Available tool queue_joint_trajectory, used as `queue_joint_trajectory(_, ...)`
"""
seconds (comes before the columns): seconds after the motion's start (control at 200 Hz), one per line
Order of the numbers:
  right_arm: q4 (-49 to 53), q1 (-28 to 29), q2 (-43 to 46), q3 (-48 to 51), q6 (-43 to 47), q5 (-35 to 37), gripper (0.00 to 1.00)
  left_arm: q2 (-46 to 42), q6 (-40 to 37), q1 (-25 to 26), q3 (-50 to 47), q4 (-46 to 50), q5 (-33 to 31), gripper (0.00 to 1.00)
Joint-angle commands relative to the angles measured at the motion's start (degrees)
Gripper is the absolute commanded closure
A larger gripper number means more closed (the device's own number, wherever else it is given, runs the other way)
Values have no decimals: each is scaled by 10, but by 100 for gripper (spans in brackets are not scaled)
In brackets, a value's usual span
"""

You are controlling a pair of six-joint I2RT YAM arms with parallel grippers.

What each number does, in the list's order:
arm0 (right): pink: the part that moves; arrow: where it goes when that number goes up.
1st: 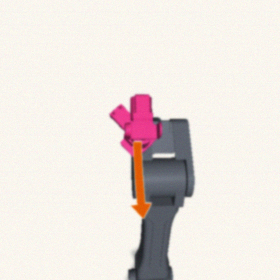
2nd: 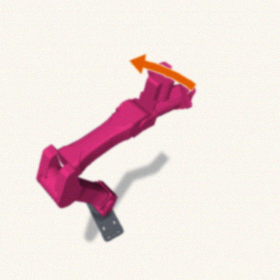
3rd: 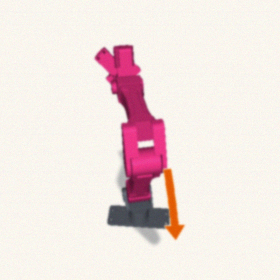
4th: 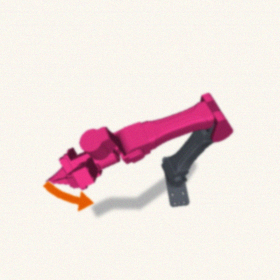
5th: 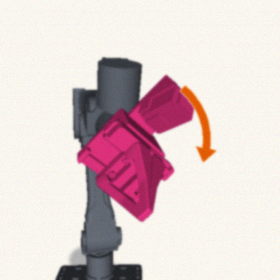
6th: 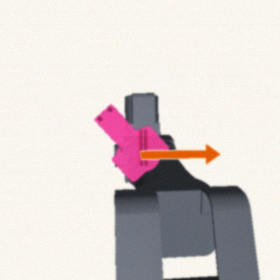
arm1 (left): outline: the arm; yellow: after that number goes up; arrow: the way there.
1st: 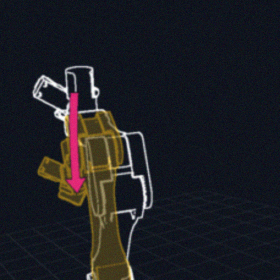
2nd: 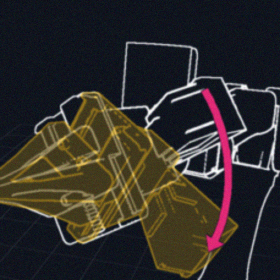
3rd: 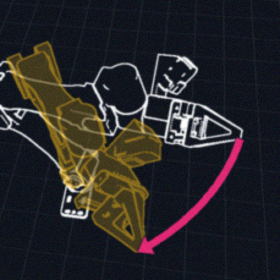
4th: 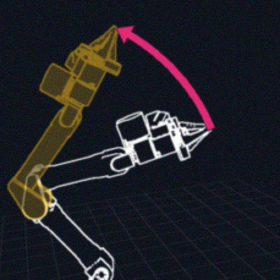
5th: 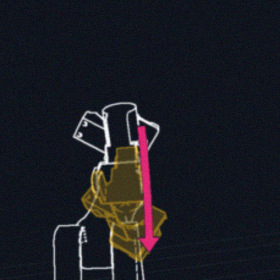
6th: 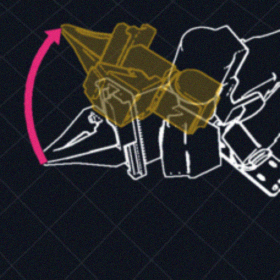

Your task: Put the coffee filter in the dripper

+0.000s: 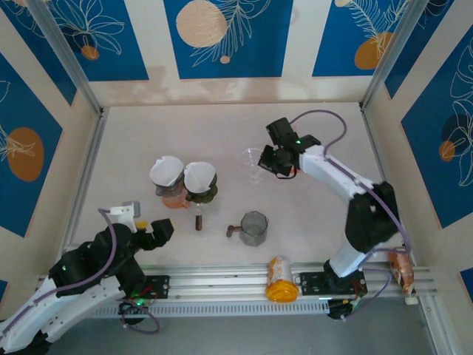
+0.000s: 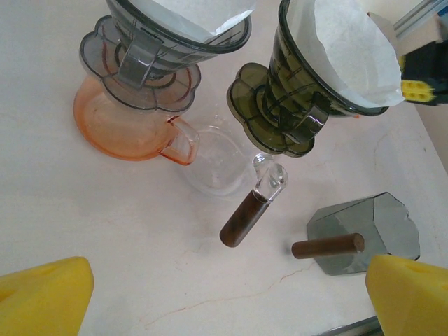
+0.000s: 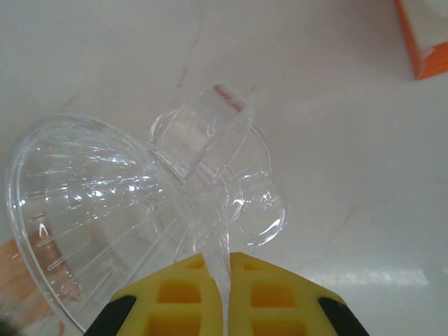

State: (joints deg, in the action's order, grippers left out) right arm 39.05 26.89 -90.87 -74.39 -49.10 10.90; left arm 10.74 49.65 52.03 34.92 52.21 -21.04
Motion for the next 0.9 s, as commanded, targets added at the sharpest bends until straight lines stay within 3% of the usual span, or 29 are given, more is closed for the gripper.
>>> queue_joint_trajectory(0.0, 30, 5, 91, 32, 20, -15, 100, -14, 6, 1, 6, 21, -2, 0)
queue_joint_trajectory(0.325, 184, 59, 254, 53, 50, -91, 100, -21, 6, 0, 5, 24, -6, 0)
queue_joint_trajectory(0.53, 263, 109, 267, 56, 35, -118, 100, -20, 9, 1, 4, 21, -5, 0)
queue_joint_trajectory(0.895, 241, 154, 250, 76, 35, -80, 100, -20, 13, 0, 1, 26, -4, 0)
